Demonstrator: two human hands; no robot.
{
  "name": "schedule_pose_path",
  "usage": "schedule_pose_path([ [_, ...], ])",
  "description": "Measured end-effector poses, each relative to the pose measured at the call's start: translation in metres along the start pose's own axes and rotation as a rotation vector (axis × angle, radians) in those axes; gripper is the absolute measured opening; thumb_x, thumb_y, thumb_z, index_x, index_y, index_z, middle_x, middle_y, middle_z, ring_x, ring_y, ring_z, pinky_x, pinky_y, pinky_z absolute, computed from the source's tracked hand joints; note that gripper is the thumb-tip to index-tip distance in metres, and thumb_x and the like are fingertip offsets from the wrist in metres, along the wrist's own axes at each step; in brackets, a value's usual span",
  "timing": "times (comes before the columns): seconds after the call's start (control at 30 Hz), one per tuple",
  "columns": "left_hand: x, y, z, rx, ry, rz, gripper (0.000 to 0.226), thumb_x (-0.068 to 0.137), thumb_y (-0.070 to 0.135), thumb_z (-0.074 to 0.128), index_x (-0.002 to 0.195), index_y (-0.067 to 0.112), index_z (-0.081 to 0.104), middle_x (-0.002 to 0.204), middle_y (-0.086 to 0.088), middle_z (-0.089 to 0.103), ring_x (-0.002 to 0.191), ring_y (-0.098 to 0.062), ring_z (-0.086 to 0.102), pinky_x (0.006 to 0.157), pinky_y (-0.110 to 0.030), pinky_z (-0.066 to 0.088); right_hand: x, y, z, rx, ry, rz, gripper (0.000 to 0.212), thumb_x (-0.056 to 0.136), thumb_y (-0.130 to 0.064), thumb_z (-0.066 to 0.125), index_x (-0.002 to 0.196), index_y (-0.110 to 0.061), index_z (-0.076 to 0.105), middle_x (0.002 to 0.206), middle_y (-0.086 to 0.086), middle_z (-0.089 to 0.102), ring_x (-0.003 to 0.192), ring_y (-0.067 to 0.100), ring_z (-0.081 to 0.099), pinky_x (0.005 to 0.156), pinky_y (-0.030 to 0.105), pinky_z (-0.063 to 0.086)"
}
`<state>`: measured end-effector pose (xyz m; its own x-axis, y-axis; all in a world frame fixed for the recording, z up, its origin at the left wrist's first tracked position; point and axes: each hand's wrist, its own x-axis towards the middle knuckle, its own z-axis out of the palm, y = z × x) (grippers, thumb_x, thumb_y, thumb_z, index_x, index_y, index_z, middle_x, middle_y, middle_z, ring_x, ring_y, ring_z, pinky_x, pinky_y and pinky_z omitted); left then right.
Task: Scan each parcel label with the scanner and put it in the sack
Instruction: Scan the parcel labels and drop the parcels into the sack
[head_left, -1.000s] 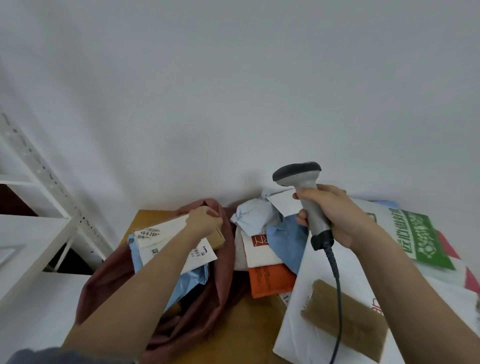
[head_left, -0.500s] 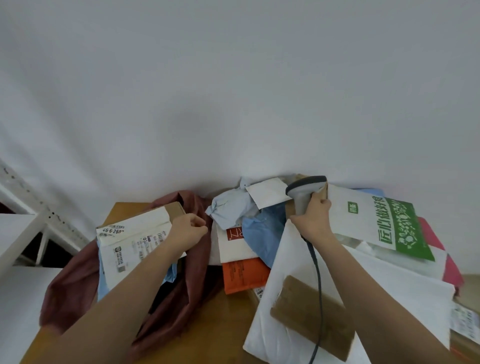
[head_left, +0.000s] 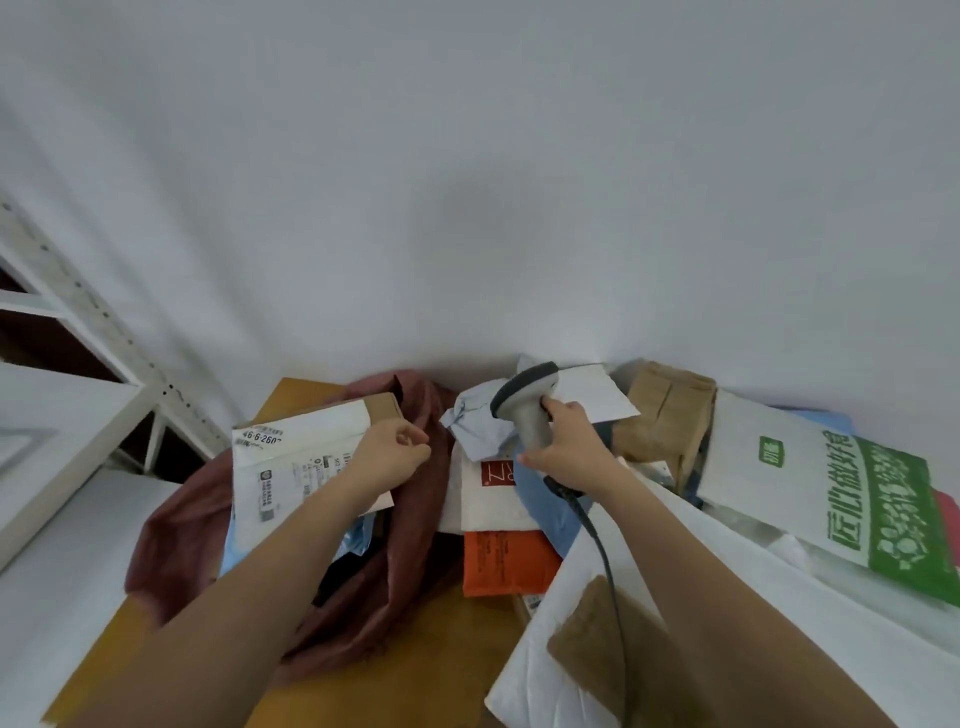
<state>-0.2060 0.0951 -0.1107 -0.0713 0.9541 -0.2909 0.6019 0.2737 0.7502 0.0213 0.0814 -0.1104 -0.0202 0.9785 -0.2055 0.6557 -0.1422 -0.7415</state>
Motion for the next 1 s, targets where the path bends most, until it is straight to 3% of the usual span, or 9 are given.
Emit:
schedule_pose_path([
  [0.07,0.0,-0.004,-0.005,0.012,-0.005,-0.014,0.014,0.087,0.01,0.062,0.1,0.012,0.066,0.09,-0.003,0.064,0.077,-0.011,0.063,0.062,-0.021,0.053,0.014,-0.001,0.012,-0.037,-0.017,0.015,0.073,0.083,-0.014,0.072,0.143,-0.005,0.031,0.129,0.013,0.035,0.111,0.022,0.044,0.085,0.021,0.038],
  [0.13,-0.001,-0.007,-0.01,0.0,-0.017,-0.04,0.01,0.086,0.011,0.063,0.095,0.015,0.065,0.086,0.002,0.063,0.072,-0.005,0.06,0.051,-0.011,0.043,0.023,0.003,0.025,-0.148,-0.064,0.028,0.068,0.085,-0.014,0.07,0.139,-0.002,0.031,0.132,0.015,0.035,0.12,0.028,0.043,0.095,0.026,0.039],
  [0.27,-0.002,-0.016,-0.016,0.005,-0.011,-0.068,0.013,0.087,0.013,0.063,0.099,0.012,0.066,0.09,0.001,0.061,0.079,-0.012,0.06,0.065,-0.022,0.047,0.033,0.01,0.047,-0.201,-0.071,0.053,0.076,0.083,-0.015,0.073,0.142,0.001,0.026,0.137,0.018,0.03,0.12,0.029,0.045,0.102,0.032,0.042],
  [0.43,-0.005,-0.022,-0.018,0.006,-0.001,-0.073,0.014,0.092,0.012,0.06,0.104,0.008,0.065,0.095,-0.004,0.062,0.082,-0.02,0.064,0.073,-0.027,0.051,0.034,0.01,0.059,-0.359,-0.043,0.03,0.082,0.082,-0.028,0.075,0.142,-0.002,0.025,0.138,0.015,0.029,0.115,0.031,0.054,0.095,0.036,0.047],
  [0.63,-0.011,-0.024,-0.021,-0.035,0.013,-0.071,0.013,0.093,0.012,0.06,0.103,0.007,0.065,0.097,-0.007,0.063,0.085,-0.024,0.066,0.074,-0.027,0.052,0.028,0.01,0.062,-0.476,-0.024,0.017,0.098,0.08,-0.031,0.076,0.15,-0.005,0.012,0.142,0.015,0.024,0.116,0.033,0.054,0.09,0.039,0.049],
  [0.77,-0.015,-0.03,-0.028,-0.065,0.027,-0.068,0.01,0.094,0.011,0.058,0.1,0.009,0.065,0.098,-0.007,0.064,0.077,-0.019,0.065,0.07,-0.024,0.052,0.019,0.004,0.062,-0.578,0.009,-0.072,0.101,0.078,-0.024,0.078,0.151,-0.019,0.008,0.146,0.015,0.02,0.114,0.033,0.053,0.085,0.041,0.053],
  [1.0,-0.01,-0.036,-0.035,-0.077,-0.002,0.002,0.01,0.093,0.011,0.057,0.091,0.017,0.065,0.094,-0.003,0.064,0.08,-0.021,0.069,0.076,-0.031,0.056,0.007,0.007,0.069,-0.652,-0.065,-0.105,0.075,0.081,-0.021,0.073,0.142,-0.033,0.031,0.147,0.011,0.013,0.124,0.034,0.041,0.085,0.039,0.052],
])
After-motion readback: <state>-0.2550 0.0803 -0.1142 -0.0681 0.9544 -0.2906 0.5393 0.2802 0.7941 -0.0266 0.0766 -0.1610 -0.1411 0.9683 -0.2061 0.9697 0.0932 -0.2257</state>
